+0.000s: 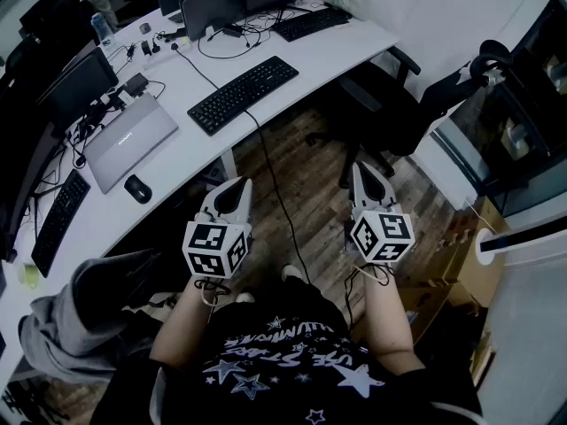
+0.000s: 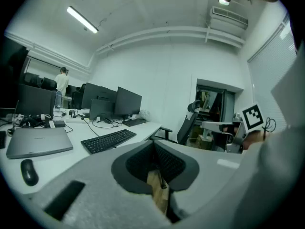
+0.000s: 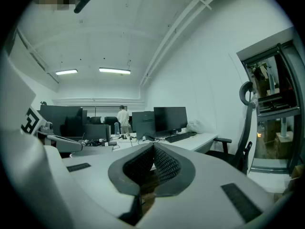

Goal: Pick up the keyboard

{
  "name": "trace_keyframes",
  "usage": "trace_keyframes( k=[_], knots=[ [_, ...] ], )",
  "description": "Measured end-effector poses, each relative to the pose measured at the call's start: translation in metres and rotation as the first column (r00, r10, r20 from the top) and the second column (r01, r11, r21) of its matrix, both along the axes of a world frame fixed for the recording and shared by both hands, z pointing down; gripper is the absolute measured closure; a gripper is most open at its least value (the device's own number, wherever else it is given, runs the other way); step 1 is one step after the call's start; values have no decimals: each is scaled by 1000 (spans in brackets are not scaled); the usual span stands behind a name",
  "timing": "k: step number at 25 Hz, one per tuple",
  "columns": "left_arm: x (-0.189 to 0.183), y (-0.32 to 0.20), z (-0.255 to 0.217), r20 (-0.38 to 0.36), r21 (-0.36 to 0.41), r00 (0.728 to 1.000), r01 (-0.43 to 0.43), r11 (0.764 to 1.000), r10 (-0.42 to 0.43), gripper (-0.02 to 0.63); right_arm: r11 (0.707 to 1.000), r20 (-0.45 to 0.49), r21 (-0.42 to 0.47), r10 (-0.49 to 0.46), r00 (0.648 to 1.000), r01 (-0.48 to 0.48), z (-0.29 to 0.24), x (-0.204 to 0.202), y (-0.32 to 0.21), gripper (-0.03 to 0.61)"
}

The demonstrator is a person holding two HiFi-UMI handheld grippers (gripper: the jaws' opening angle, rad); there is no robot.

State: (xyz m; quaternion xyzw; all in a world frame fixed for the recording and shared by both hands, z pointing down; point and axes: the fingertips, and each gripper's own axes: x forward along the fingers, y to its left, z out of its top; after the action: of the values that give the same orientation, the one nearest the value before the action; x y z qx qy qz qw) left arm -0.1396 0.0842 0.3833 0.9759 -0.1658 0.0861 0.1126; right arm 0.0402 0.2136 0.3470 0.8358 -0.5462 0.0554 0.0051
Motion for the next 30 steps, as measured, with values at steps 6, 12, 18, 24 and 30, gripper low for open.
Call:
trace_keyframes(
  k=[6,12,18,24,30],
  knots=[
    [4,-1,6,15,-5,999,33,999,-33,592,999,1,-14,-31,1000,31,4,13,-1,572],
    [11,-3,19,38,-14,999,38,999,-37,592,998,20,-40,-43,999,44,15,17,5,572],
    [20,1,29,49,-20,998,42,999,-41,592,997,42,-50,-63,997,65,27,29,9,572],
    [35,-6,20,27,31,985,169,985,-170,584,982,80,14,-191,978,190,28,54,-11,569],
    [60,-2,15,6,47,970,241,969,-242,338,931,123,32,-365,923,364,30,73,-31,426]
  ],
)
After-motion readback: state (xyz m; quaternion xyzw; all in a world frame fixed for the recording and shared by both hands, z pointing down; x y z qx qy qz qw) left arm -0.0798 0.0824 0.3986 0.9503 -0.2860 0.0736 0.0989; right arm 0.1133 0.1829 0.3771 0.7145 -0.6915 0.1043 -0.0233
